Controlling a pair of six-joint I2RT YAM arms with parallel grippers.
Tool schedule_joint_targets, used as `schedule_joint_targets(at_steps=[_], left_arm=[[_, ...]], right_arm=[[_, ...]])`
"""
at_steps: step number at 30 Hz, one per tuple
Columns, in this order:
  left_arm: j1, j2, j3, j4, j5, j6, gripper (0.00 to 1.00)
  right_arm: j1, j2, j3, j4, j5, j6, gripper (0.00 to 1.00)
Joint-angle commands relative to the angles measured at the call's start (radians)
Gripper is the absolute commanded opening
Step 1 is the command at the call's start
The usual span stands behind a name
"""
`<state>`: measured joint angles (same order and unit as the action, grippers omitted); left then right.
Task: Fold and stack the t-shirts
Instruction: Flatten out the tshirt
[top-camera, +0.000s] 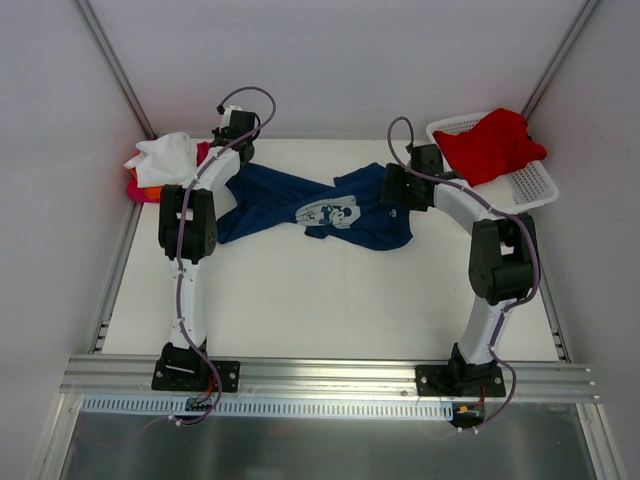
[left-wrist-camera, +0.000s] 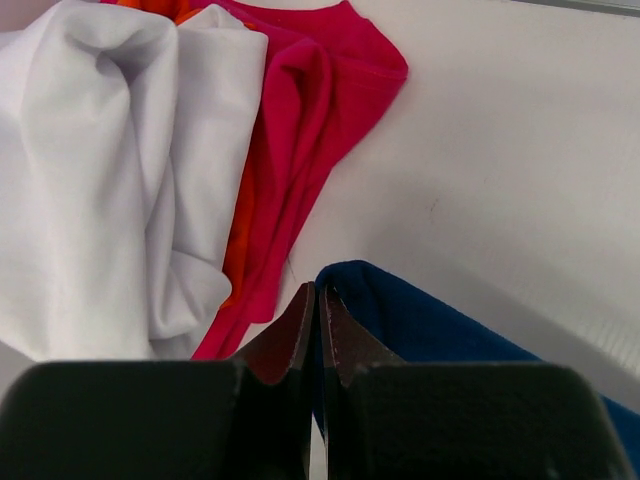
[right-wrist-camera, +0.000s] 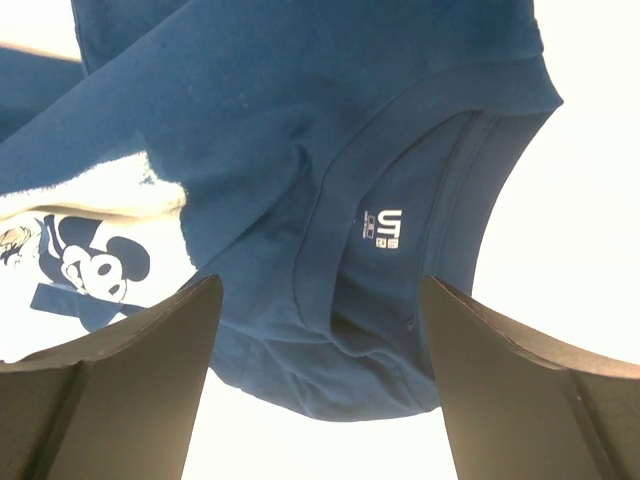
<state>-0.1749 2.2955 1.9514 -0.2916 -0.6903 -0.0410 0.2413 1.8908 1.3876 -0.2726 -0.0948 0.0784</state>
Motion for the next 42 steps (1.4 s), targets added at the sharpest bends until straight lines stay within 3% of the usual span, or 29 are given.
schedule_joint_targets(at_steps=[1, 9, 10, 13, 16, 28, 42], left_arm=[[0.009, 0.033, 0.086, 0.009, -0.023, 0.032, 0.0], [0.044, 0.117, 0.165, 0.006, -0.057, 0.072, 0.01], [0.049, 0.123, 0.172, 0.006, -0.06, 0.073, 0.27], [0.058, 0.142, 0.188, 0.008, -0.086, 0.076, 0.79], [0.06, 0.133, 0.179, 0.006, -0.098, 0.063, 0.99], [-0.017, -0.113, -0.124, 0.006, 0.017, -0.106, 0.99], [-0.081, -0.088, -0.123, 0.0, 0.003, -0.092, 0.99]], right_arm=[[0.015, -0.071, -0.006, 0.007, -0.014, 0.008, 0.84], [0.023, -0.108, -0.024, -0.005, -0.008, -0.005, 0.84], [0.026, -0.111, -0.025, -0.007, -0.009, -0.005, 0.84], [0.035, -0.117, -0.027, -0.011, -0.005, -0.011, 0.84], [0.039, -0.121, -0.029, -0.019, 0.001, -0.011, 0.84], [0.127, -0.127, -0.096, -0.008, 0.0, 0.041, 0.84], [0.303, -0.101, -0.072, -0.005, 0.015, 0.101, 0.84]])
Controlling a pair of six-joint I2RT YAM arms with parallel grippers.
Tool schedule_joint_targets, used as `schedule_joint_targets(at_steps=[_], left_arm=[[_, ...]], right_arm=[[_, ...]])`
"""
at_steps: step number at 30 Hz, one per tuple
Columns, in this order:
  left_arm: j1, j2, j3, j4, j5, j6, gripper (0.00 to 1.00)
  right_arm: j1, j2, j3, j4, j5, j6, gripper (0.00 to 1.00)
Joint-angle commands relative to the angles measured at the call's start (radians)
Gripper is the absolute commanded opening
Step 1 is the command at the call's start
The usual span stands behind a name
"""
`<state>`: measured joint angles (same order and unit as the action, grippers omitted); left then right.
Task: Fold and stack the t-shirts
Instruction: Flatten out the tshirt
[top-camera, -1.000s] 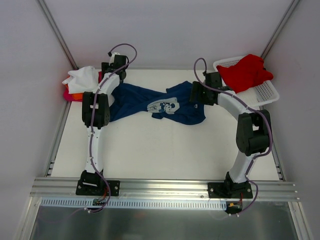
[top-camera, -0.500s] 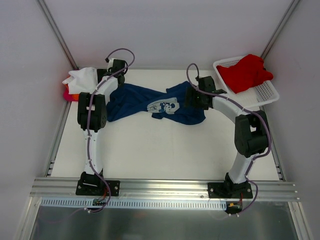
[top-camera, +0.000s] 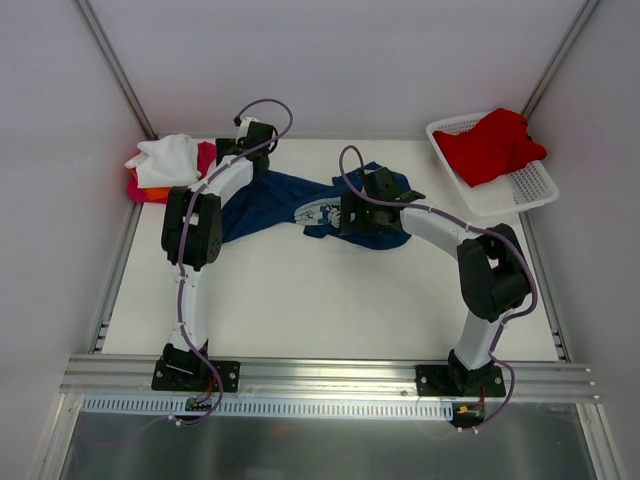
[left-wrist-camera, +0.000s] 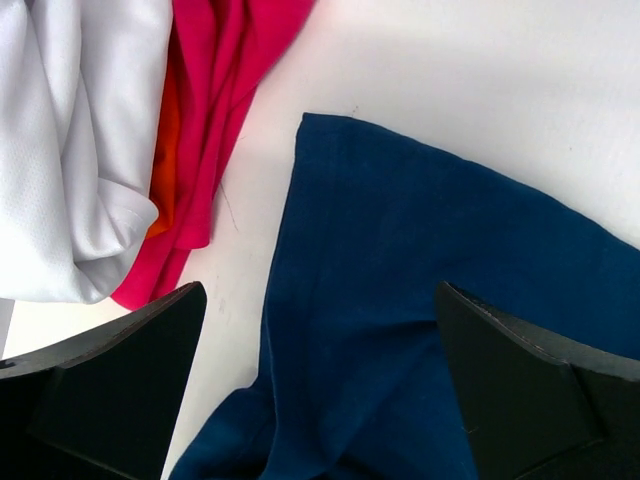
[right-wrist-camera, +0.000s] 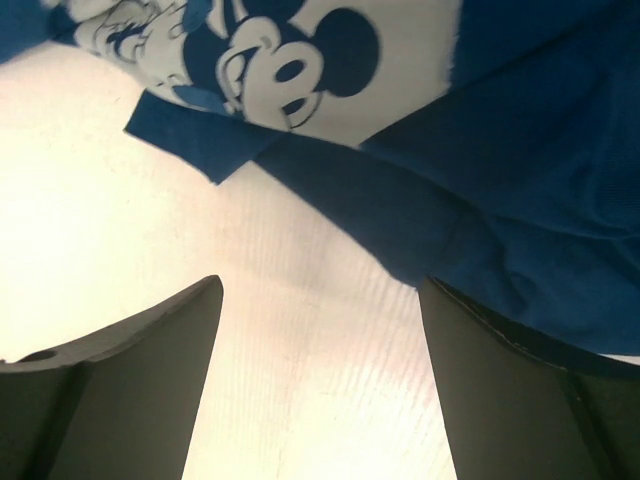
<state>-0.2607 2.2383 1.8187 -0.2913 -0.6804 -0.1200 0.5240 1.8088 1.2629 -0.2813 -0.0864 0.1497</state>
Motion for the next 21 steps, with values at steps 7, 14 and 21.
schedule_joint_targets(at_steps=[7, 14, 21], left_arm=[[0.003, 0.012, 0.066, -0.003, -0.021, 0.026, 0.99], [0.006, 0.03, 0.105, -0.003, 0.008, 0.042, 0.99], [0.006, -0.023, 0.06, -0.008, 0.127, 0.01, 0.99]], right_arm=[[0.047, 0.049, 0.095, 0.019, -0.018, 0.042, 0.84], [0.033, 0.124, 0.151, 0.033, -0.07, 0.016, 0.84], [0.018, 0.208, 0.208, 0.036, -0.139, 0.045, 0.84]])
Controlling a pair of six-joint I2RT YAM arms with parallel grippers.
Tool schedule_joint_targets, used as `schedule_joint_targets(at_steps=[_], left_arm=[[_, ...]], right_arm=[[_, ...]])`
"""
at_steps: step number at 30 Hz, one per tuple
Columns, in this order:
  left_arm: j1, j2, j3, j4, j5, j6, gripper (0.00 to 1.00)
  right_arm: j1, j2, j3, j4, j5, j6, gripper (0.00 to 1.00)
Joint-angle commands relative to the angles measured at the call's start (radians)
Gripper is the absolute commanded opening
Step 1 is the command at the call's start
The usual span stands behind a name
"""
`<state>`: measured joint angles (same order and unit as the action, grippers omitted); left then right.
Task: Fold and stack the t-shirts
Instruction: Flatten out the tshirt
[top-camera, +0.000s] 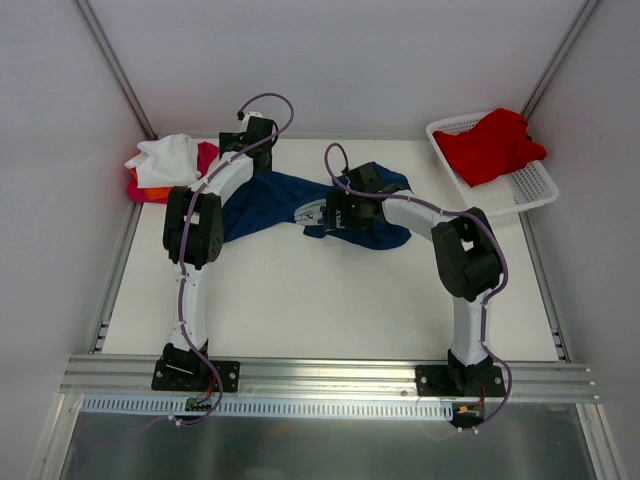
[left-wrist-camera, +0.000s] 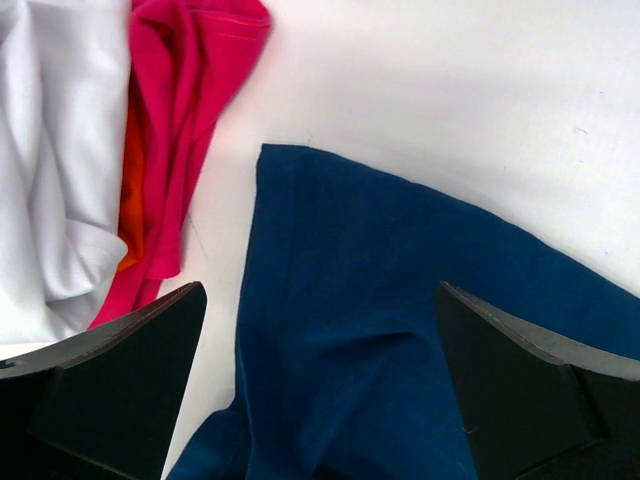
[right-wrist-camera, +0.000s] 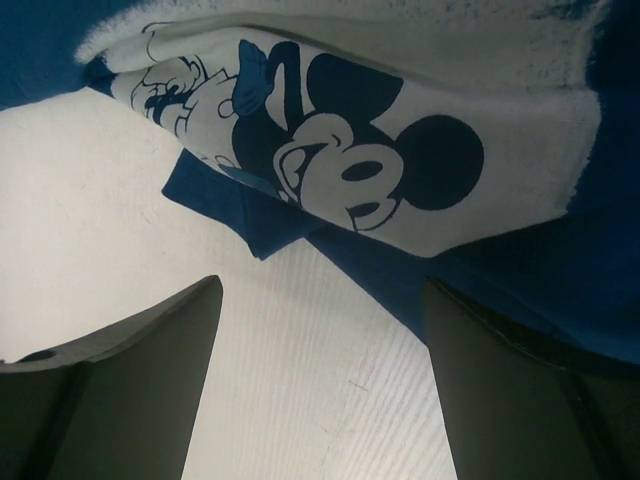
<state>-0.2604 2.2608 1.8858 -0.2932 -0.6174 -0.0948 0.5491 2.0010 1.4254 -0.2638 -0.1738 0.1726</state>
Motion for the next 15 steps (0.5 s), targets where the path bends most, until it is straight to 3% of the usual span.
schedule_joint_targets(at_steps=[1, 11, 15], left_arm=[[0.007, -0.043, -0.002, -0.006, 0.07, -0.007, 0.99], [0.012, -0.01, 0.064, -0.043, 0.082, 0.0, 0.99], [0.018, -0.021, 0.064, -0.043, 0.087, -0.002, 0.99]], right_arm=[[-0.009, 0.019, 0.046, 0.023, -0.062, 0.03, 0.84], [-0.017, 0.053, -0.009, 0.106, -0.173, 0.134, 0.84], [-0.015, 0.012, -0.124, 0.182, -0.188, 0.168, 0.84]])
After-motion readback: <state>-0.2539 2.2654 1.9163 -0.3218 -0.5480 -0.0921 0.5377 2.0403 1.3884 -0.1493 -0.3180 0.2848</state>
